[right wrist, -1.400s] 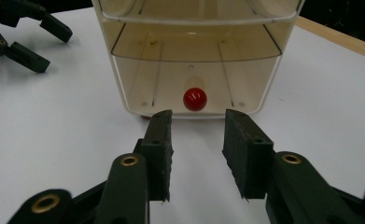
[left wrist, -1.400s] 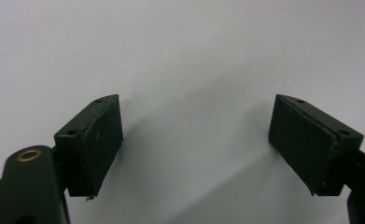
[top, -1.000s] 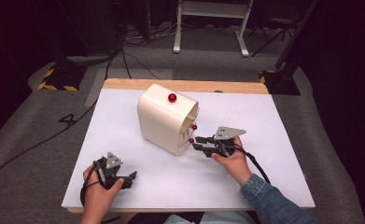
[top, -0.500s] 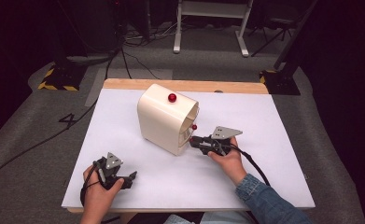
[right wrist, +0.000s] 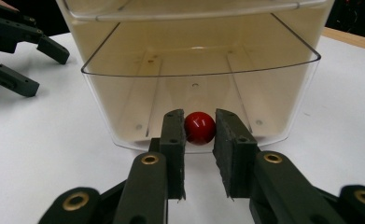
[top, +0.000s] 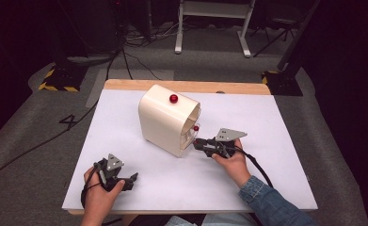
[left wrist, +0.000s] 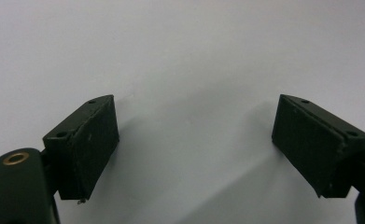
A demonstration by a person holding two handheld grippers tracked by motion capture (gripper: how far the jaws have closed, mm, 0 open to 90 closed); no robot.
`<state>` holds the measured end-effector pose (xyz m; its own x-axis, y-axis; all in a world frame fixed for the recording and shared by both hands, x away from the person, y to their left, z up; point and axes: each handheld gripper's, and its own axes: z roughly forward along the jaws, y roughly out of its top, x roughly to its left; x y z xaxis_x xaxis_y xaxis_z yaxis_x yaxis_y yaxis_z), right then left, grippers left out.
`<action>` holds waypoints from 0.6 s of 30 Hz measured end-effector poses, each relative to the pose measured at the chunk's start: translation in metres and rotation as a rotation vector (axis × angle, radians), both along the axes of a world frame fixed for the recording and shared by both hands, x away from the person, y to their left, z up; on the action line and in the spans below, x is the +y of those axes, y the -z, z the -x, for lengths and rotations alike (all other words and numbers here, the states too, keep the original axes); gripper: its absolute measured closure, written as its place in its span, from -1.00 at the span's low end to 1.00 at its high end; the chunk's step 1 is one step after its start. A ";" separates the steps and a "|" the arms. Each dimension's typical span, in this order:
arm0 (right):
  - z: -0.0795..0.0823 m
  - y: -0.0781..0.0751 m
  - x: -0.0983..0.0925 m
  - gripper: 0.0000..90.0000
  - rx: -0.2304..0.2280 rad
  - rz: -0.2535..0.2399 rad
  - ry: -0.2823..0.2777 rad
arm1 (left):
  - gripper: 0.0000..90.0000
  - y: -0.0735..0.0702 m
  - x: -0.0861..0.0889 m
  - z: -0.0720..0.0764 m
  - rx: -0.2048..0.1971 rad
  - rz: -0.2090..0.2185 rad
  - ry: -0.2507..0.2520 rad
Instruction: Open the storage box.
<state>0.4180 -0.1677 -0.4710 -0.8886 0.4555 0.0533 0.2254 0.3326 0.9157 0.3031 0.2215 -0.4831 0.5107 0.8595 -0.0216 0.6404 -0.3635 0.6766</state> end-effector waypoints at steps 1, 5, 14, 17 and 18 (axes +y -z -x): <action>0.001 -0.001 -0.002 0.65 0.000 -0.002 0.001 | -0.67 0.000 0.000 0.000 -0.001 -0.001 0.000; 0.007 -0.004 -0.011 0.65 -0.003 -0.005 0.005 | -0.68 0.000 0.000 0.000 -0.002 0.001 -0.003; 0.018 -0.008 -0.030 0.65 0.006 -0.016 0.020 | -0.68 0.001 -0.001 0.001 -0.008 0.001 -0.001; 0.023 -0.008 -0.036 0.65 0.010 -0.011 0.026 | -0.68 0.001 -0.001 0.001 -0.009 0.000 -0.001; 0.026 -0.008 -0.040 0.65 0.012 -0.013 0.029 | -0.68 0.001 -0.001 0.001 -0.009 0.001 -0.001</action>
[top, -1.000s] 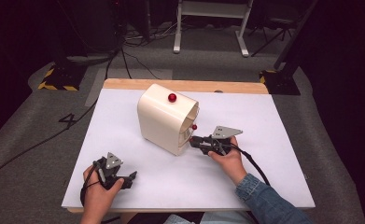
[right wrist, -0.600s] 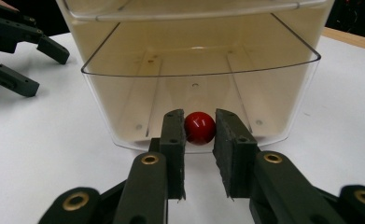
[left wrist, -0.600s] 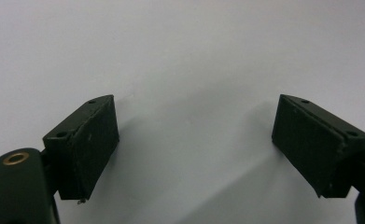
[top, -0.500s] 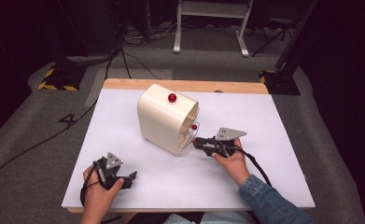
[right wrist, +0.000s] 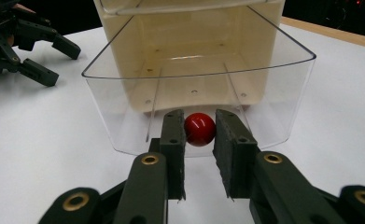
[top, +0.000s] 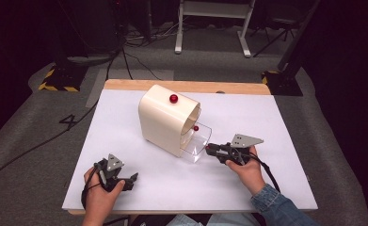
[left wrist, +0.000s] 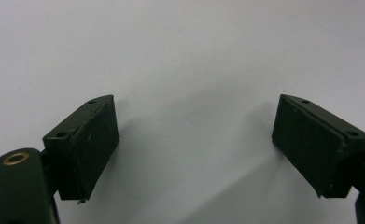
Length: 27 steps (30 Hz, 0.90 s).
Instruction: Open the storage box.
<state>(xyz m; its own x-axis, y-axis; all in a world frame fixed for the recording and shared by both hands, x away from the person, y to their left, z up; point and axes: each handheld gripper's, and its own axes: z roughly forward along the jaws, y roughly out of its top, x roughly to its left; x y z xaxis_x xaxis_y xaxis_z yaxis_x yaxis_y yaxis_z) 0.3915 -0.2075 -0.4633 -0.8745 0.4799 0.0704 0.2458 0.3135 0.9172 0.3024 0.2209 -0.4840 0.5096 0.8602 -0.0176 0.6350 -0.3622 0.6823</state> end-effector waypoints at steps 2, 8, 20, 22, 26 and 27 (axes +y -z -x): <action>0.003 0.000 -0.004 0.65 0.003 0.001 0.005 | -0.68 0.000 0.000 0.000 0.000 -0.001 0.001; 0.011 0.001 -0.016 0.65 0.010 0.001 0.022 | -0.68 0.000 0.000 0.000 0.004 -0.002 0.002; 0.013 0.006 -0.022 0.64 0.031 0.031 0.031 | -0.68 -0.001 0.000 -0.001 0.008 -0.002 0.002; 0.013 0.010 -0.022 0.53 0.043 0.059 0.036 | -0.68 -0.001 0.000 -0.001 0.015 -0.004 0.001; 0.016 0.013 -0.024 0.42 0.046 0.085 0.039 | -0.68 -0.001 0.000 -0.001 0.012 -0.003 0.002; 0.016 0.013 -0.024 0.39 0.043 0.089 0.041 | -0.68 -0.001 0.000 -0.001 0.012 -0.002 0.002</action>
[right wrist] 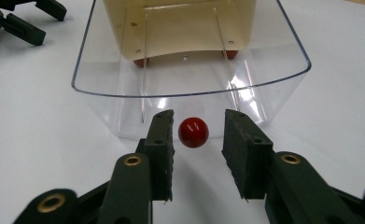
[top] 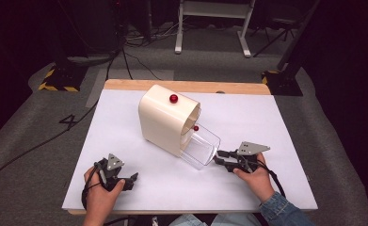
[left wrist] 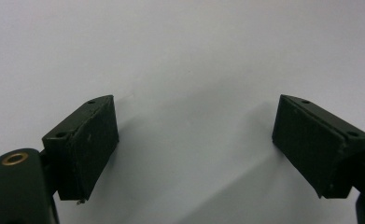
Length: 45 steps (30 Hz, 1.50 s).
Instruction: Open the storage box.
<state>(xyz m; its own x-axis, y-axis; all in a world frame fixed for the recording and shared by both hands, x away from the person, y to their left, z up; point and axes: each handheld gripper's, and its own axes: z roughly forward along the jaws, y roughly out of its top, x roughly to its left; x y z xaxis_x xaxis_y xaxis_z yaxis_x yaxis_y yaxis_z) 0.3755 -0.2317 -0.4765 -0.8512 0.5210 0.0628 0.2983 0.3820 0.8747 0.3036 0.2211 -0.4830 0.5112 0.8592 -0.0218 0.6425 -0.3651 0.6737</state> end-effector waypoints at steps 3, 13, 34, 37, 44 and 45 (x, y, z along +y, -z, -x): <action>0.001 -0.002 -0.002 0.35 -0.007 -0.001 0.001 | -0.68 0.000 0.000 0.000 0.000 0.000 0.000; 0.006 -0.021 -0.008 0.26 -0.027 -0.023 0.007 | -0.68 0.000 0.000 0.000 0.001 -0.001 -0.001; -0.015 -0.077 0.029 0.23 -0.121 -0.032 -0.061 | -0.68 0.001 0.001 0.001 -0.012 0.004 0.002; -0.018 -0.078 0.033 0.23 -0.121 -0.039 -0.062 | -0.68 0.001 0.001 0.001 -0.012 0.005 0.001; -0.031 -0.081 0.047 0.29 -0.115 -0.074 -0.076 | -0.68 0.002 0.000 0.002 -0.018 0.003 -0.002; -0.035 -0.080 0.051 0.32 -0.108 -0.083 -0.082 | -0.68 0.002 0.000 0.002 -0.022 0.003 -0.003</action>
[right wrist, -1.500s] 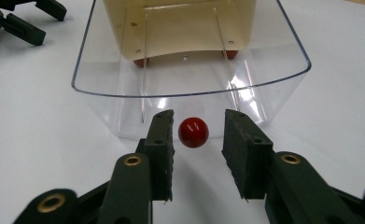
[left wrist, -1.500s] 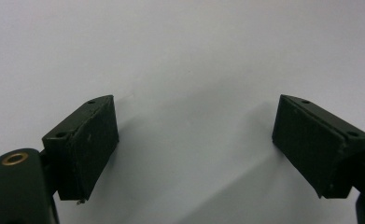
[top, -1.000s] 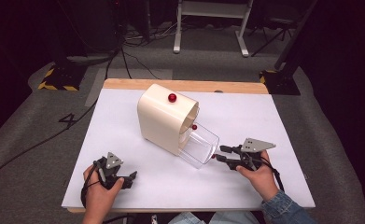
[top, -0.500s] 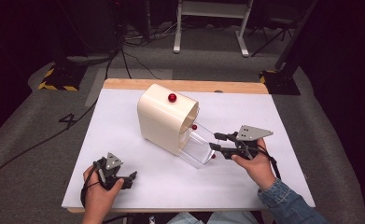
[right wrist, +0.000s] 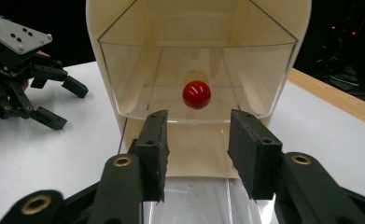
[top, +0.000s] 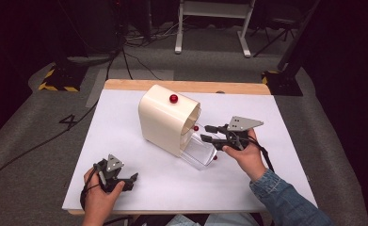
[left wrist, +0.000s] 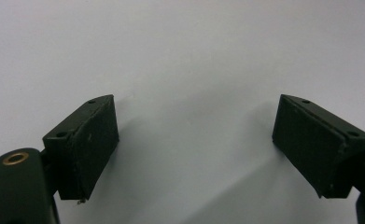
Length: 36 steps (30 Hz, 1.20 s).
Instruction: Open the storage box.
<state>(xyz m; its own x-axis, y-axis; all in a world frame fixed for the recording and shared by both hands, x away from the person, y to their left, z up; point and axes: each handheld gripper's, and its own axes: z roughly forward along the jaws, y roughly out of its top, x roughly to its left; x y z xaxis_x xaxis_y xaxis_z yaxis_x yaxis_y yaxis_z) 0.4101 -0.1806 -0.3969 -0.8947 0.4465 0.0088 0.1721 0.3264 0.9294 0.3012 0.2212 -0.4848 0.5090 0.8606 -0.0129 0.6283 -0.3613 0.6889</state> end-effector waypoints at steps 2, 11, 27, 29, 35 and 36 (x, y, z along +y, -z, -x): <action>-0.001 0.000 0.001 0.33 0.000 -0.001 0.001 | -0.68 0.000 0.000 0.000 0.000 0.000 0.000; -0.011 0.007 0.016 0.54 -0.003 -0.031 -0.002 | -0.68 0.000 0.000 0.000 0.005 0.001 0.001; -0.005 0.004 0.013 0.66 -0.040 -0.046 -0.001 | -0.68 -0.001 0.001 -0.001 0.013 0.004 0.003; -0.003 0.003 0.011 0.65 -0.042 -0.046 0.000 | -0.68 -0.001 0.001 -0.001 0.014 0.004 0.003; 0.008 -0.001 -0.008 0.66 -0.048 -0.050 0.011 | -0.68 -0.001 0.000 -0.002 0.018 0.003 0.002; 0.008 -0.001 -0.008 0.66 -0.048 -0.050 0.011 | -0.68 -0.001 0.000 -0.002 0.018 0.003 0.002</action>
<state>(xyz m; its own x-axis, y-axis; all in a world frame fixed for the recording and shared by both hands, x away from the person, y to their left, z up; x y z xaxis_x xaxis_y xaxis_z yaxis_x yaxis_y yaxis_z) 0.4023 -0.1884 -0.3962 -0.8896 0.4566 -0.0111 0.1306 0.2777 0.9518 0.3032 0.2214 -0.4839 0.5102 0.8597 -0.0246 0.6398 -0.3603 0.6788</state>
